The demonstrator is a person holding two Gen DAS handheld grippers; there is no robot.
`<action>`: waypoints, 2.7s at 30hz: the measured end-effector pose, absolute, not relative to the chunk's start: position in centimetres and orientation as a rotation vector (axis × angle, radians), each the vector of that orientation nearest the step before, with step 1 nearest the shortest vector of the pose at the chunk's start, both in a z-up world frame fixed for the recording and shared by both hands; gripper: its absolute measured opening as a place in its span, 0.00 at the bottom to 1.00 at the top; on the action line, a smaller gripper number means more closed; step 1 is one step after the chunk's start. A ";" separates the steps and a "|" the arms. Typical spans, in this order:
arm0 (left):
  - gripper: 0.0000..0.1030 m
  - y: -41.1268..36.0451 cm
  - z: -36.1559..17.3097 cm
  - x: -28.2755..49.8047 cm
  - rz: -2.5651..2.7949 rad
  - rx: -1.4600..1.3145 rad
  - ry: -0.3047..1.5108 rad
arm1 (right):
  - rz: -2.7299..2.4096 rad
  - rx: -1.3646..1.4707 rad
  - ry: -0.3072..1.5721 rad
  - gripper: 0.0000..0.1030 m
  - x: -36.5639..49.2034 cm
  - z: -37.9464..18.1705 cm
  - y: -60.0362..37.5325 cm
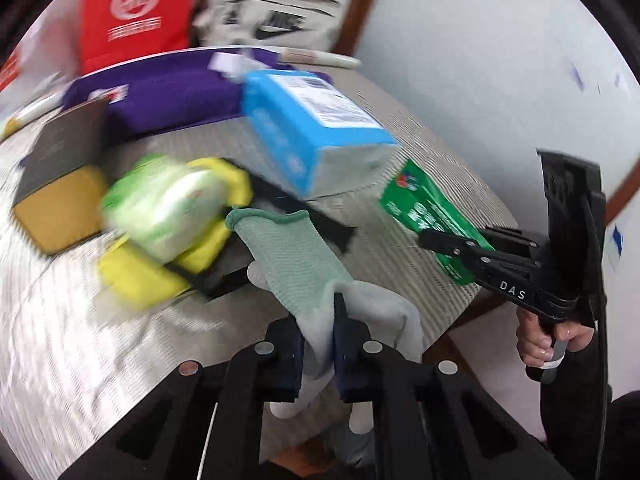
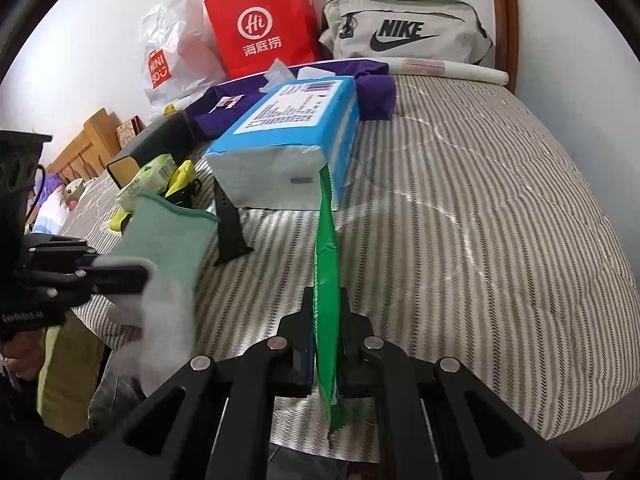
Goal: Organize soft objects
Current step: 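Carry the glove and green packet over to the purple towel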
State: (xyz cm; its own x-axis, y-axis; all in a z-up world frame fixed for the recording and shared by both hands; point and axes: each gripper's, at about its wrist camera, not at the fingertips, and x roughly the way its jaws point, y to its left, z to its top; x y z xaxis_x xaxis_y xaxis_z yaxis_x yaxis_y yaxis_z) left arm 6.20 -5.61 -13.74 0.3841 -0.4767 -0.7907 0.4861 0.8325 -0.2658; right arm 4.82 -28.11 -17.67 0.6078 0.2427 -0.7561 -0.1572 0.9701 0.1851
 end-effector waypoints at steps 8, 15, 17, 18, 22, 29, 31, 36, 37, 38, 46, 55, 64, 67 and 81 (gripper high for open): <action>0.11 0.8 -12.2 4.0 -0.509 -0.090 0.951 | 0.254 0.073 0.886 0.08 4.6 -17.2 -26.3; 0.11 5.7 -13.1 5.1 -0.385 -0.166 0.966 | 0.247 0.065 0.898 0.08 4.7 -16.3 -25.4; 0.11 6.5 -13.6 5.4 -0.360 -0.183 0.975 | 0.244 0.057 0.898 0.08 4.8 -15.9 -25.2; 0.11 7.0 -14.0 5.6 -0.347 -0.200 0.986 | 0.240 0.050 0.898 0.08 4.9 -15.8 -25.0; 0.11 7.8 -15.0 6.9 -0.308 -0.229 1.019 | 0.235 0.047 0.908 0.08 5.2 -15.7 -24.8; 0.11 8.2 -15.5 7.9 -0.310 -0.256 1.034 | 0.213 0.089 0.936 0.08 6.0 -17.3 -25.5; 0.11 8.2 -15.1 8.2 -0.313 -0.254 1.034 | 0.196 0.091 0.936 0.08 5.9 -16.9 -25.6; 0.11 8.5 -13.1 9.0 -0.322 -0.271 1.012 | 0.208 0.058 0.919 0.07 5.8 -14.6 -25.1; 0.11 8.5 -12.6 9.2 -0.319 -0.270 1.007 | 0.210 0.051 0.912 0.07 5.9 -14.0 -25.0; 0.11 8.5 -12.1 9.3 -0.321 -0.270 1.000 | 0.215 0.044 0.901 0.07 6.0 -13.3 -24.9; 0.11 8.2 -5.8 11.7 -0.349 -0.249 0.926 | 0.272 0.018 0.803 0.07 9.9 -7.4 -24.7; 0.11 7.8 -0.9 17.4 -0.320 -0.208 0.869 | 0.300 0.027 0.752 0.07 17.7 -4.3 -24.6; 0.11 7.1 -1.0 24.9 -0.297 -0.214 0.899 | 0.317 0.039 0.792 0.07 24.7 -4.8 -24.0; 0.11 6.7 -1.7 27.6 -0.304 -0.221 0.925 | 0.330 0.051 0.818 0.07 26.9 -5.4 -23.5; 0.11 5.0 -5.9 36.2 -0.327 -0.234 1.021 | 0.415 0.136 0.976 0.07 35.2 -10.3 -20.8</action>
